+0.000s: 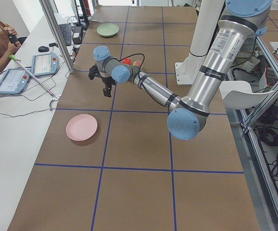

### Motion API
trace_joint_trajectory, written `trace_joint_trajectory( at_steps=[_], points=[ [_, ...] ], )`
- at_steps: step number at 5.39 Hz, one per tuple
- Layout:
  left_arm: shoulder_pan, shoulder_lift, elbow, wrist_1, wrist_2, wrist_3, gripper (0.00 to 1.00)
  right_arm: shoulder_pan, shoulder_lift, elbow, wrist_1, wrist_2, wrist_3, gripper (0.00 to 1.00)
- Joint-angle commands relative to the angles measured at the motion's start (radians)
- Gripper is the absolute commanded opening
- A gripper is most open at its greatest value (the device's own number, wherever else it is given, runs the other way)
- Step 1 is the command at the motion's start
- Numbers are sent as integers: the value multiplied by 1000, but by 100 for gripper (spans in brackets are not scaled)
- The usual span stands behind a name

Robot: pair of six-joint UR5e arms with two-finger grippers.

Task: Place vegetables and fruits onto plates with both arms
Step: 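Move the left gripper over the red chili pepper and grasp it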

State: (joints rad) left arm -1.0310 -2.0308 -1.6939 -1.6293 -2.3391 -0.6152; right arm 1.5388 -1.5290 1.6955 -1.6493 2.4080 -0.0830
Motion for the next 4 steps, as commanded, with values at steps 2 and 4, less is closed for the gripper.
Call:
trace_joint_trajectory(
  at_steps=[2, 4],
  points=[
    [230, -280, 229, -154, 203, -369, 100, -2, 4, -14, 0, 5, 0, 100],
    [305, -376, 455, -357, 282, -472, 100, -3, 7, -13, 0, 6, 0, 100]
  ],
)
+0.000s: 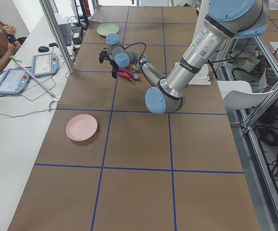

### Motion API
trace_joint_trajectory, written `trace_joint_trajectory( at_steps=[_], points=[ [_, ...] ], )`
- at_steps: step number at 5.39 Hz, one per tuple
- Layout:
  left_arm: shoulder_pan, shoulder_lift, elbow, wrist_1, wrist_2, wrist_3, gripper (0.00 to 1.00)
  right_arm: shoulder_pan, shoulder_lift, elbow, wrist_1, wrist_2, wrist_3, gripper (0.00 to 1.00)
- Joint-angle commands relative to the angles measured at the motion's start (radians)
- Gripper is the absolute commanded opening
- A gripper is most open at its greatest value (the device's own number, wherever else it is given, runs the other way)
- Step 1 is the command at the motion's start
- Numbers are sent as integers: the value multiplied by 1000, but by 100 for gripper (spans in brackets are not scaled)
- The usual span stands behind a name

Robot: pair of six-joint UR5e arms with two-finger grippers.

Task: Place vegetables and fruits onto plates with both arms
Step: 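Move the left gripper over the red chili pepper and grasp it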

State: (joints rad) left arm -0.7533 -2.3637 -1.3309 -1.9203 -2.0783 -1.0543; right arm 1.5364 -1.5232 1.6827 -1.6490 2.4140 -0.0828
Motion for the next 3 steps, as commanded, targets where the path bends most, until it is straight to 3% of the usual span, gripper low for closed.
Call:
trace_joint_trajectory(
  at_steps=[1, 3],
  points=[
    [44, -63, 131, -69, 38, -33, 99, -4, 1, 0, 0, 13, 2, 100],
    [74, -69, 133, -69, 49, -33, 93, -7, 1, -1, 0, 19, 2, 100]
  ],
)
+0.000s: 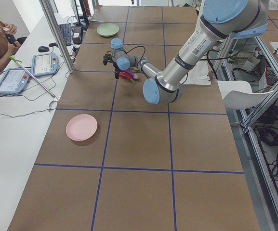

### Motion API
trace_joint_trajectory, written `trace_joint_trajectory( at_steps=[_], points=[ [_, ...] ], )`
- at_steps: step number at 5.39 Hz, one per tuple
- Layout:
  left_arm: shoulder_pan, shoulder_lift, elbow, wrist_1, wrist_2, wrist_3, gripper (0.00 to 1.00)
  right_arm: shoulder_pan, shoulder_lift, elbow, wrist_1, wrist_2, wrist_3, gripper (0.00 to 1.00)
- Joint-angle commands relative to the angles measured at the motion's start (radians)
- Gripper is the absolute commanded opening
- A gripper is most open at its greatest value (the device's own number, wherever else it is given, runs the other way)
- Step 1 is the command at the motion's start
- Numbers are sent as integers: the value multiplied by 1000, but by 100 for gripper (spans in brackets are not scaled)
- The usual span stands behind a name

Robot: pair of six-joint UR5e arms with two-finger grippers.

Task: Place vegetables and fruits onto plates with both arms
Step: 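Move the left gripper over the red chili pepper and grasp it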

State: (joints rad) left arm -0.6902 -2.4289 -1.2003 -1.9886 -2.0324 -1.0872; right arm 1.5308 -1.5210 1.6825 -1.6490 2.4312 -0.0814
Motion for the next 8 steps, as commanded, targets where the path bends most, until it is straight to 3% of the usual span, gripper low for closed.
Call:
trace_joint_trajectory(
  at_steps=[1, 2, 3, 4, 8],
  points=[
    [23, -4, 2, -1, 3, -2, 91, -1, -1, -3, 0, 0, 0, 100],
    [24, -9, 11, -1, 3, -2, 89, -1, -1, -7, 0, 2, 0, 100],
    [26, -9, 17, -1, 3, -2, 73, -1, -1, -7, 0, 0, 0, 100],
    [28, -9, 19, -1, 3, 0, 63, -1, 1, -9, 0, 2, 0, 100],
    [64, -10, 21, -4, 4, -2, 61, -1, -5, -9, 0, 2, 0, 100]
  ],
)
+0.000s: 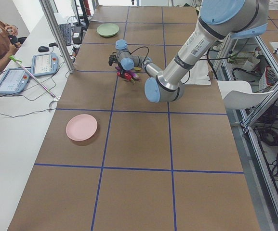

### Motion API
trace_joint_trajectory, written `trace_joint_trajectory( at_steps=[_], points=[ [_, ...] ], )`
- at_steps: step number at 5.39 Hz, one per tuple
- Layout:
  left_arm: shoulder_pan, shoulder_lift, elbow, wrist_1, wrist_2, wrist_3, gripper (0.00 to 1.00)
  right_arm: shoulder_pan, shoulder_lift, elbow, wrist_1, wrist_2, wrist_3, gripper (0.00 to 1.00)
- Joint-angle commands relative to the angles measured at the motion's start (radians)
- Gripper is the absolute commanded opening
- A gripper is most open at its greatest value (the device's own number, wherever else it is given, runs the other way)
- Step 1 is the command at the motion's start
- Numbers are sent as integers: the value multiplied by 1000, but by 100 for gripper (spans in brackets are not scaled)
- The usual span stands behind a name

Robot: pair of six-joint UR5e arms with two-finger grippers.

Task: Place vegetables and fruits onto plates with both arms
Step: 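Carry the chili to the pink plate while the right gripper reaches for the pomegranate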

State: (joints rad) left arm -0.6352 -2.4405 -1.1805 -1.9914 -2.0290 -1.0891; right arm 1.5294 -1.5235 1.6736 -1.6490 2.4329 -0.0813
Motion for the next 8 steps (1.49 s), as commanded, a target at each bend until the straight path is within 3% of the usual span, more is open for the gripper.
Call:
trace_joint_trajectory(
  at_steps=[1, 2, 3, 5, 7, 8],
  points=[
    [12, 0, 4, -1, 7, -2, 28, 0, -4, 0, 0, 0, 0, 100],
    [8, 1, -4, -4, 7, -93, 0, 0, -7, 2, 0, 0, 0, 100],
    [-32, -2, -14, -36, 4, -174, 0, 0, -3, 8, 0, 0, 5, 100],
    [-148, 1, -16, -24, -11, -110, 0, -38, 66, 67, 0, 3, 183, 100],
    [-263, 14, -11, -3, -141, -4, 0, -214, 203, 133, 0, -3, 587, 100],
    [-302, 17, -11, 70, -142, 90, 0, -329, 279, 174, 0, -14, 815, 100]
  ],
)
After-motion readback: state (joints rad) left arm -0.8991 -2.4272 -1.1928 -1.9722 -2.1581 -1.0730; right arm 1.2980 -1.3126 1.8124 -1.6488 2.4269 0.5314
